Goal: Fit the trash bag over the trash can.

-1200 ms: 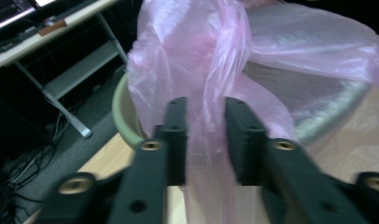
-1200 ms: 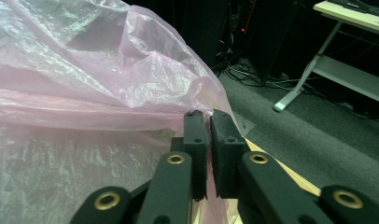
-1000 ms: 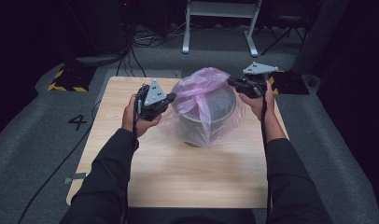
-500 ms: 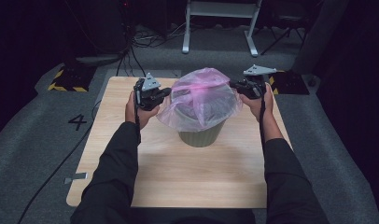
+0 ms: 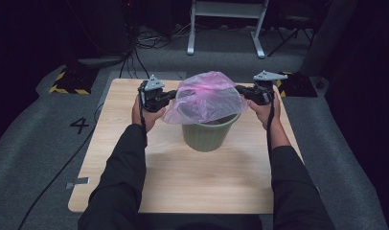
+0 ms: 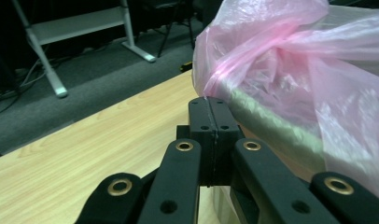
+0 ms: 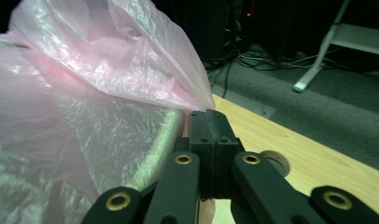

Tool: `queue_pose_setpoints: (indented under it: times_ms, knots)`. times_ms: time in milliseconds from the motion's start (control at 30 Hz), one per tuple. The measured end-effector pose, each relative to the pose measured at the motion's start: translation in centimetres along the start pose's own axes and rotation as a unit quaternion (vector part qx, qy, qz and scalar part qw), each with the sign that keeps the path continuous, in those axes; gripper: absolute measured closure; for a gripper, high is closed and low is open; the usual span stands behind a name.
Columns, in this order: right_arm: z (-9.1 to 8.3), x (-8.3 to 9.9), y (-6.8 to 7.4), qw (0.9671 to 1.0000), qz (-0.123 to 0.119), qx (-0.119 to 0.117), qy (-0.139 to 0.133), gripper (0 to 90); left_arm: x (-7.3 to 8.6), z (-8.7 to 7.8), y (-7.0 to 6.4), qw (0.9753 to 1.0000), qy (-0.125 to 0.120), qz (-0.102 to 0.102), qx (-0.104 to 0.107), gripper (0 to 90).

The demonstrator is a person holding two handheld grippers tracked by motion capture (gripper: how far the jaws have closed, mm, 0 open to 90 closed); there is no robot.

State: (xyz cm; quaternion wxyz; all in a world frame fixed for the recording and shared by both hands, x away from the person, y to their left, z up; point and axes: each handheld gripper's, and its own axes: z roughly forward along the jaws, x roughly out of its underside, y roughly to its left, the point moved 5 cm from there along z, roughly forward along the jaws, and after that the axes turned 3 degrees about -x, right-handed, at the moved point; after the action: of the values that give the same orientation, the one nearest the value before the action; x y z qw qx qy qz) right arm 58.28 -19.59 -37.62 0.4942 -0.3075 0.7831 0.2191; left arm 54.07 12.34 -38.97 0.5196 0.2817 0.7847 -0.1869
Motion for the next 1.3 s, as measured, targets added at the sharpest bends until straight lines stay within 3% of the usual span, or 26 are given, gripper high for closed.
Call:
queue_pose_setpoints:
  times_ms: [167,300,400,500,633,733,833,933,1000,1167,1300]
  knots:
    - [-0.7,0.4,0.5,0.9998,0.005,-0.018,-0.004,90.0,0.4,-1.0,-0.6,0.9997,0.004,0.011,0.021,90.0]
    - [-1.4,0.7,1.4,0.9994,-0.011,-0.034,0.001,90.0,0.7,-2.2,-1.1,0.9988,0.012,0.039,0.027,90.0]
    - [-2.0,0.7,2.1,0.999,-0.035,-0.029,0.007,88.0,0.5,-2.9,-1.2,0.9985,0.009,0.053,0.008,89.6]
    - [-2.7,0.1,2.3,0.9988,-0.047,-0.009,-0.008,77.4,0.0,-3.4,-1.0,0.9985,-0.006,0.054,-0.002,82.7]
    - [-3.3,-0.8,2.1,0.9988,-0.044,0.005,-0.023,66.5,-0.8,-3.5,-0.6,0.9985,-0.021,0.048,-0.016,75.7]
    - [-3.4,-1.4,1.9,0.9985,-0.042,0.006,-0.034,63.3,-1.2,-3.2,-0.4,0.9984,-0.024,0.045,-0.023,73.5]
    - [-3.0,-1.7,1.8,0.9986,-0.045,0.009,-0.026,69.3,-1.4,-2.7,-0.1,0.9983,-0.024,0.037,-0.039,64.1]
    - [-2.5,-1.8,1.8,0.9984,-0.053,0.014,-0.017,84.8,-1.6,-2.1,0.2,0.9983,-0.024,0.017,-0.05,54.8]
    - [-2.2,-1.8,1.8,0.9982,-0.058,0.012,-0.013,90.0,-1.8,-1.9,0.4,0.998,-0.028,0.012,-0.055,50.4]
    - [-1.2,-1.8,1.5,0.9989,-0.045,0.014,0.001,90.0,-2.0,-1.0,0.9,0.9973,-0.016,0.004,-0.071,54.1]
    - [-1.0,-1.6,1.3,0.9993,-0.035,0.015,0.005,90.0,-2.2,-1.6,1.0,0.9963,-0.029,-0.012,-0.08,42.7]
